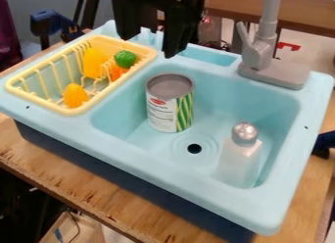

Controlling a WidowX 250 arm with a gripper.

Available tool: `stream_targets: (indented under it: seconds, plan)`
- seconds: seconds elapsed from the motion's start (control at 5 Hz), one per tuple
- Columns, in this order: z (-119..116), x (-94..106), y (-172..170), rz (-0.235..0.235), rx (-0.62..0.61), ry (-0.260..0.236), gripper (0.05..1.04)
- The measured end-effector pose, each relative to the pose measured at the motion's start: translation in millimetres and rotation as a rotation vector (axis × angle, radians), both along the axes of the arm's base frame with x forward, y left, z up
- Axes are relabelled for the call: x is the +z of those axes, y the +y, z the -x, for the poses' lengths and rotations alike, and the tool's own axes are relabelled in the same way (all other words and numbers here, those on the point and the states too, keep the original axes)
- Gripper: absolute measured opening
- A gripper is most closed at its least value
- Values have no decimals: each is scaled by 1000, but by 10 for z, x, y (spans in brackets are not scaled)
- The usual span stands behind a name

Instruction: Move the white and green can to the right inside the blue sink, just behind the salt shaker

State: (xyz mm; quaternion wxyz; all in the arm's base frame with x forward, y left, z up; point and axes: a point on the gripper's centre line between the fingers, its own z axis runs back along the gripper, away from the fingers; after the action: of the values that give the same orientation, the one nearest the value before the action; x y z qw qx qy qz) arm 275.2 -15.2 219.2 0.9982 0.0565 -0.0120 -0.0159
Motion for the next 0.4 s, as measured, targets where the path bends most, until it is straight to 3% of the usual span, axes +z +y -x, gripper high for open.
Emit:
stream_targets:
  seconds: [0.2,0.4]
  plan:
    - [-6,-74,1,-2,1,28,1008]
    - [-69,-107,43,-21,-1,23,1008]
